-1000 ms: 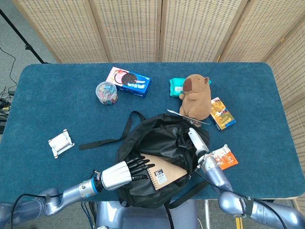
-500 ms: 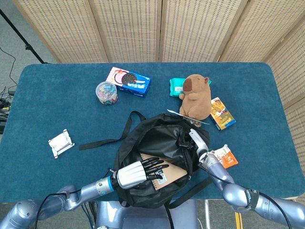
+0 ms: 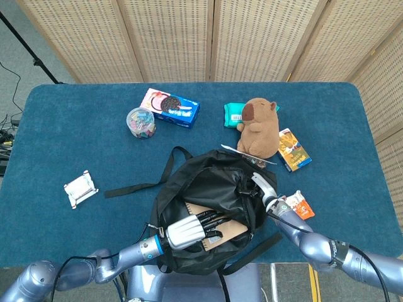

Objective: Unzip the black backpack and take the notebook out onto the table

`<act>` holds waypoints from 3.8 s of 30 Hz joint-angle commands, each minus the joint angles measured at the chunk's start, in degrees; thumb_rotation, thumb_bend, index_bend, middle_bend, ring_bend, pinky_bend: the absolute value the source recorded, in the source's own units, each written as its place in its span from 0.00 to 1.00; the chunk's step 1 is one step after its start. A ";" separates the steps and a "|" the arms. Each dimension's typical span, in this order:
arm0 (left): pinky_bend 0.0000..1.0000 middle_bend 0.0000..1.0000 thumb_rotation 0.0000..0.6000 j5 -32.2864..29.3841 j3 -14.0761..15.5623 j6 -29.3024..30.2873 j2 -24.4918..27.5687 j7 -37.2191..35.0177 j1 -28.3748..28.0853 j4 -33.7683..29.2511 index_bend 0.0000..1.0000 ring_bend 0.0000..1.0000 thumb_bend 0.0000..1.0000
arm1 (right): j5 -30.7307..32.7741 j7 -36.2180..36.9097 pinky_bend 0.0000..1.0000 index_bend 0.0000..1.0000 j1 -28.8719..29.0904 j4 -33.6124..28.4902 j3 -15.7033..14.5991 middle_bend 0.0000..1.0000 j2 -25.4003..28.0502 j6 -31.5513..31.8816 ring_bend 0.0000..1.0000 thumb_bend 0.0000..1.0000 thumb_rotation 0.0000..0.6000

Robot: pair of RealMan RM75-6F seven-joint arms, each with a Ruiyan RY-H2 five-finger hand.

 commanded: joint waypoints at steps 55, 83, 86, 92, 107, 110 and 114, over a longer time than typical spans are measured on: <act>0.24 0.22 1.00 -5.44 1.18 4.14 -9.74 -4.34 -3.05 13.86 0.50 0.17 0.66 | -1.61 11.35 0.28 0.65 1.11 0.40 -2.45 0.68 4.24 -2.01 0.51 0.88 1.00; 0.51 0.51 1.00 -6.79 -1.41 18.82 -7.36 -8.42 -0.83 13.43 0.81 0.40 0.64 | -1.48 11.37 0.28 0.65 1.54 1.57 -3.67 0.68 3.83 2.08 0.51 0.88 1.00; 0.51 0.51 1.00 -7.74 -2.13 18.55 -4.85 -8.35 -0.66 9.22 0.81 0.40 0.64 | -1.07 10.88 0.28 0.65 1.88 1.86 -3.98 0.68 3.34 2.78 0.51 0.88 1.00; 0.51 0.51 1.00 -8.71 -2.87 18.26 -0.66 -9.04 -0.45 1.00 0.82 0.40 0.64 | 0.15 9.83 0.28 0.65 2.74 2.71 -4.51 0.68 1.98 4.11 0.51 0.88 1.00; 0.51 0.51 1.00 -11.07 -5.89 16.11 8.32 -7.75 0.10 -20.98 0.82 0.40 0.64 | 2.97 7.42 0.28 0.65 3.49 3.82 -4.53 0.68 0.24 6.67 0.51 0.88 1.00; 0.51 0.51 1.00 -11.11 -6.79 16.27 8.88 -7.23 0.17 -22.72 0.82 0.40 0.64 | 3.14 7.00 0.28 0.65 3.42 3.77 -4.41 0.68 0.13 7.01 0.51 0.88 1.00; 0.51 0.51 1.00 -11.35 -7.85 16.28 9.65 -7.20 0.36 -24.45 0.82 0.40 0.64 | 3.48 6.54 0.28 0.65 3.28 3.91 -4.11 0.68 -0.02 7.17 0.51 0.88 1.00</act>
